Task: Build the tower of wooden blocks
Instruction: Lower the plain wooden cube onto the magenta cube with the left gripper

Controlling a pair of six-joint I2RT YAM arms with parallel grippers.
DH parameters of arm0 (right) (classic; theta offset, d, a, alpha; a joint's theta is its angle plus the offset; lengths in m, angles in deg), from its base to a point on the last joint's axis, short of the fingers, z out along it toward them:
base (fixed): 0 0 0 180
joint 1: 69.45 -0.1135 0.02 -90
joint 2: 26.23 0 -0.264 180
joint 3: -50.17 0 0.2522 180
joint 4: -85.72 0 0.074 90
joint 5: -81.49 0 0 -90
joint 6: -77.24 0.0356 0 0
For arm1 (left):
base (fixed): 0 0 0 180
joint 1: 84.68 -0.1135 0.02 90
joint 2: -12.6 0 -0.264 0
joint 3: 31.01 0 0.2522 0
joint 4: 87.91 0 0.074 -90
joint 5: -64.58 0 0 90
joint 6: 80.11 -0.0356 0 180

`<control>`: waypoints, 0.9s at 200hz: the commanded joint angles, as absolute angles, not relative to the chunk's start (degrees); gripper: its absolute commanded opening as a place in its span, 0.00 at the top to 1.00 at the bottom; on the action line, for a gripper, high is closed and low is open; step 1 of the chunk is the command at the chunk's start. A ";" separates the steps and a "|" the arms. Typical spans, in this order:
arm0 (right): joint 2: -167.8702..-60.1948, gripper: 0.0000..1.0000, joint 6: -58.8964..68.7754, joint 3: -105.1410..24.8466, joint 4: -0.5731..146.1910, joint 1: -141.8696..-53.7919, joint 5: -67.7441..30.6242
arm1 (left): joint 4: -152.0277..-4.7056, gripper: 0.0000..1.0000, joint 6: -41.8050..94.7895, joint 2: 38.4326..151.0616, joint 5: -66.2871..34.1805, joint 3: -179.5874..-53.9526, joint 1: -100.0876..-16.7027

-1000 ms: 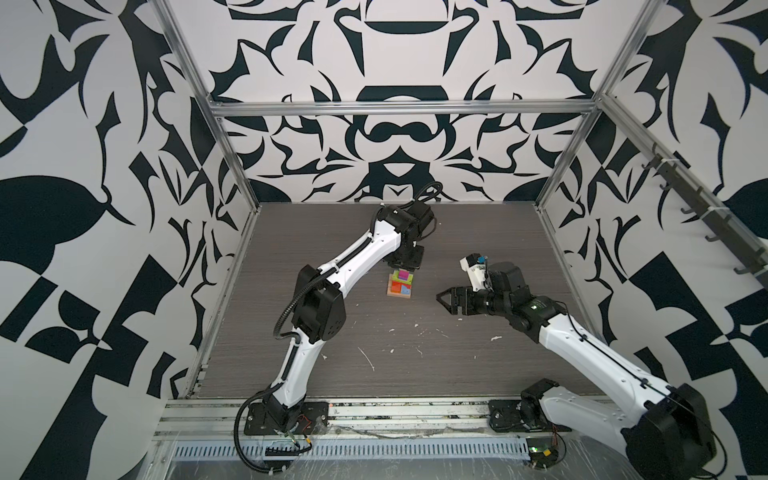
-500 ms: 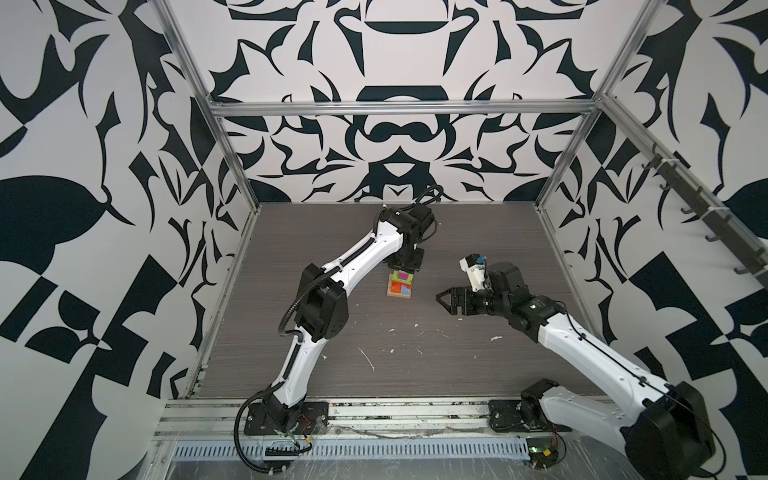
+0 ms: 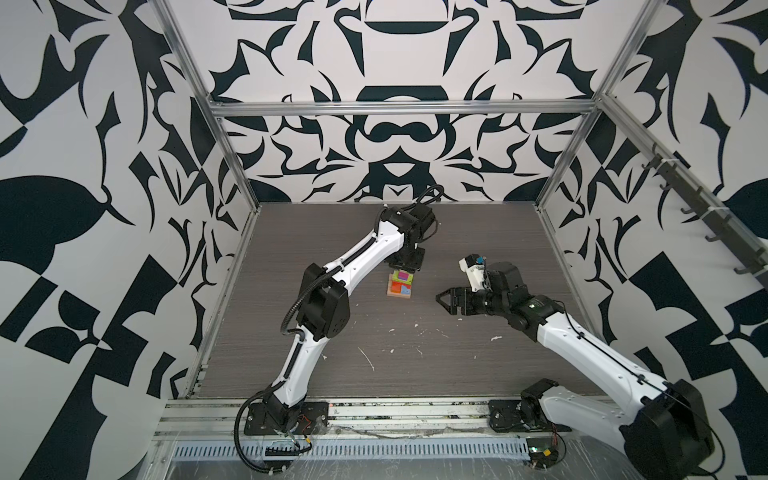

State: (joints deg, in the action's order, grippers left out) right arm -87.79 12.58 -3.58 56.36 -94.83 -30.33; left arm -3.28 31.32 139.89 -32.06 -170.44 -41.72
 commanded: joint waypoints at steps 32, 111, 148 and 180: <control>-87.32 0.09 11.98 -4.78 56.84 -95.17 -29.78 | -0.14 0.68 31.38 141.19 -32.10 -172.21 -42.06; -87.14 0.09 11.94 -4.55 56.76 -95.20 -29.69 | -0.23 0.69 31.59 141.19 -32.10 -171.85 -42.15; -87.14 0.09 11.96 -4.42 56.75 -95.21 -29.69 | 0.12 0.69 31.59 141.27 -32.28 -172.01 -42.15; -87.36 0.09 11.94 -4.33 56.92 -95.20 -29.77 | 0.56 0.69 31.51 141.61 -32.38 -172.03 -42.15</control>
State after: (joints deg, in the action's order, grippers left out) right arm -87.79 12.56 -3.58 56.34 -94.94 -30.16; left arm -3.12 31.34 140.61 -32.06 -170.46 -41.92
